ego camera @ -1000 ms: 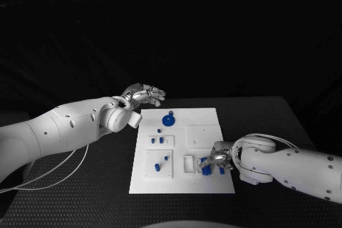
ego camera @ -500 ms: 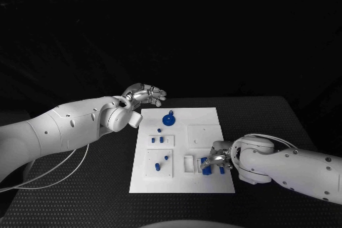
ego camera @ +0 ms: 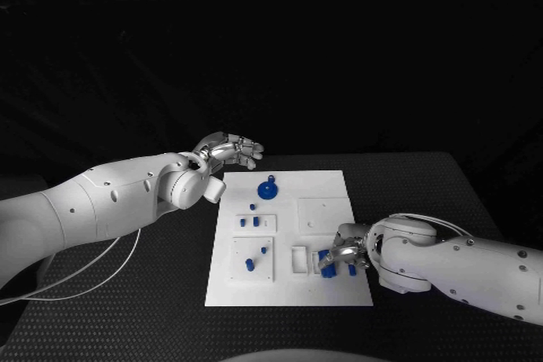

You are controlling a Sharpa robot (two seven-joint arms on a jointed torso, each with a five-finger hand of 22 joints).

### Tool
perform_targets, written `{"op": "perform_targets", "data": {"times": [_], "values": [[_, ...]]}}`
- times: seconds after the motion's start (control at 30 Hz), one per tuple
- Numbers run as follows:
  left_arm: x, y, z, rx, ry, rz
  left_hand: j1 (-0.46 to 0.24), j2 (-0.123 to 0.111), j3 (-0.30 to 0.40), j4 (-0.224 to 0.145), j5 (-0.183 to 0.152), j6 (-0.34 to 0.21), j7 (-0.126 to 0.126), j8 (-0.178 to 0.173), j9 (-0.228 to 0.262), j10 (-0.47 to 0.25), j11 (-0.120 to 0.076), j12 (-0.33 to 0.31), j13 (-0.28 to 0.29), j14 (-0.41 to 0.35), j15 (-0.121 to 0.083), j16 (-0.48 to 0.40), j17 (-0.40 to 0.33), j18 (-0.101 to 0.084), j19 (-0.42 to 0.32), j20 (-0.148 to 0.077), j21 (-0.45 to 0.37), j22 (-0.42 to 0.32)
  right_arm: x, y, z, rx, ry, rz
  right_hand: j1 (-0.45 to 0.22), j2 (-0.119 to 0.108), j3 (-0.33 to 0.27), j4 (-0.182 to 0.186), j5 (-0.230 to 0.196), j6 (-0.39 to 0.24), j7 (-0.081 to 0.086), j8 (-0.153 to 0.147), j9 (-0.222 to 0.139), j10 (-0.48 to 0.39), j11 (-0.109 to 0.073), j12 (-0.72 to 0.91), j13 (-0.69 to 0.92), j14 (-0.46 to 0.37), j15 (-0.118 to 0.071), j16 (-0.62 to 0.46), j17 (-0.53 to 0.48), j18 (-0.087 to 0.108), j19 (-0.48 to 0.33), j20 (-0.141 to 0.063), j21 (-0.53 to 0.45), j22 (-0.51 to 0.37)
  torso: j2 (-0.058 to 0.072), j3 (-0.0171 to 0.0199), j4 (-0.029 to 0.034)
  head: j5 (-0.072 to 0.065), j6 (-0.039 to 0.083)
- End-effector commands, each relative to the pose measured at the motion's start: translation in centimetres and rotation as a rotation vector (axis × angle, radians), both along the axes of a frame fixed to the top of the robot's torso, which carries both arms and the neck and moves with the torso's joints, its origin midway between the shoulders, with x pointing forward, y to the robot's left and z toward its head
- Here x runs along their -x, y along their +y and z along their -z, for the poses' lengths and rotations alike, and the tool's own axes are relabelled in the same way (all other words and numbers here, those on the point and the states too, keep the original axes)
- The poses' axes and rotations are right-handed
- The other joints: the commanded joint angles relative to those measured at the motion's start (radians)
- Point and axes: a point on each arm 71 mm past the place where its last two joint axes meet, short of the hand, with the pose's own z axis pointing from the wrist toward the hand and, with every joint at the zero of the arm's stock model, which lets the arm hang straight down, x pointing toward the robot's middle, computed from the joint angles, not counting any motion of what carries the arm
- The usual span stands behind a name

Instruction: Assemble the parts on the task board

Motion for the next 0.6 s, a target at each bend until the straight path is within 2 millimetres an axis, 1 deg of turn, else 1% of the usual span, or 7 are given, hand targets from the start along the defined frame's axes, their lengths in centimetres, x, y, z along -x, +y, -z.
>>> {"op": "perform_targets", "data": {"times": [0.03, 0.13, 0.23, 0.37, 0.6], "values": [[0.0, -0.2, -0.1, 0.009, 0.0, 0.015, -0.006, 0.001, 0.0, 0.004, -0.005, -0.005, 0.0, -0.003, -0.001, -0.007, 0.001, -0.001, -0.001, 0.001, 0.007, -0.005, 0.001, 0.001, -0.001, 0.005, -0.004, 0.018, 0.6, -0.4, 0.3, -0.007, 0.021, 0.02, 0.001, -0.008, 0.001, 0.007, -0.001, 0.01, 0.002, 0.003, -0.038, 0.006, 0.001, -0.004, 0.001, 0.005, -0.006, 0.005, 0.001, 0.053, 0.002, 0.007, 0.006, -0.002, 0.0, 0.0004, -0.0008, 0.0, 0.002], [0.0, -0.1, 0.0, 0.009, 0.002, 0.015, -0.006, 0.001, 0.0, 0.004, -0.005, -0.005, 0.0, -0.003, -0.001, -0.008, 0.001, -0.001, -0.001, 0.001, 0.007, -0.005, 0.001, 0.001, -0.001, 0.005, -0.004, 0.018, 0.5, -0.6, -0.4, -0.023, 0.019, 0.033, 0.001, -0.01, 0.004, 0.01, -0.001, 0.013, 0.001, 0.003, -0.038, 0.007, 0.0, -0.005, 0.002, 0.005, -0.006, 0.006, 0.0, 0.053, 0.003, 0.007, 0.007, -0.002, 0.0, 0.0003, -0.0002, 0.0, 0.002], [0.0, -0.1, 0.0, 0.008, 0.002, 0.014, -0.006, 0.0, 0.0, 0.004, -0.005, -0.006, 0.0, -0.003, -0.001, -0.008, 0.001, -0.001, -0.001, 0.001, 0.007, -0.005, 0.002, 0.001, -0.001, 0.005, -0.004, 0.018, 0.3, -0.7, -1.2, -0.04, 0.011, 0.043, -0.002, -0.011, 0.006, 0.014, -0.001, 0.014, 0.001, 0.003, -0.038, 0.008, 0.0, -0.006, 0.002, 0.005, -0.006, 0.007, -0.001, 0.053, 0.003, 0.007, 0.007, -0.002, 0.0, 0.0011, -0.0011, 0.0, 0.003], [0.0, -0.2, 0.0, 0.009, 0.002, 0.016, -0.006, 0.0, 0.0, 0.004, -0.005, -0.006, 0.0, -0.003, -0.001, -0.008, 0.001, -0.001, -0.001, 0.001, 0.007, -0.006, 0.002, 0.001, -0.001, 0.005, -0.004, 0.018, 0.1, -0.6, -2.3, -0.057, 0.005, 0.046, -0.003, -0.015, 0.007, 0.017, -0.001, 0.016, 0.0, 0.003, -0.037, 0.008, -0.001, -0.007, 0.003, 0.005, -0.007, 0.008, -0.001, 0.053, 0.004, 0.008, 0.007, -0.003, 0.0, 0.0004, -0.001, 0.0, 0.004], [0.0, -0.3, 0.0, 0.009, 0.004, 0.019, -0.005, 0.0, 0.0, 0.004, -0.004, -0.006, 0.0, -0.003, -0.001, -0.008, 0.001, -0.001, -0.001, 0.001, 0.007, -0.006, 0.002, 0.001, -0.001, 0.005, -0.004, 0.018, 0.1, -0.1, -2.7, -0.09, 0.025, 0.061, -0.009, -0.017, 0.01, 0.026, -0.001, 0.019, -0.001, 0.003, -0.037, 0.009, -0.002, -0.01, 0.004, 0.004, -0.008, 0.01, -0.002, 0.053, 0.004, 0.008, 0.008, -0.003, 0.001, 0.0005, 0.0004, 0.0, 0.005]]}}
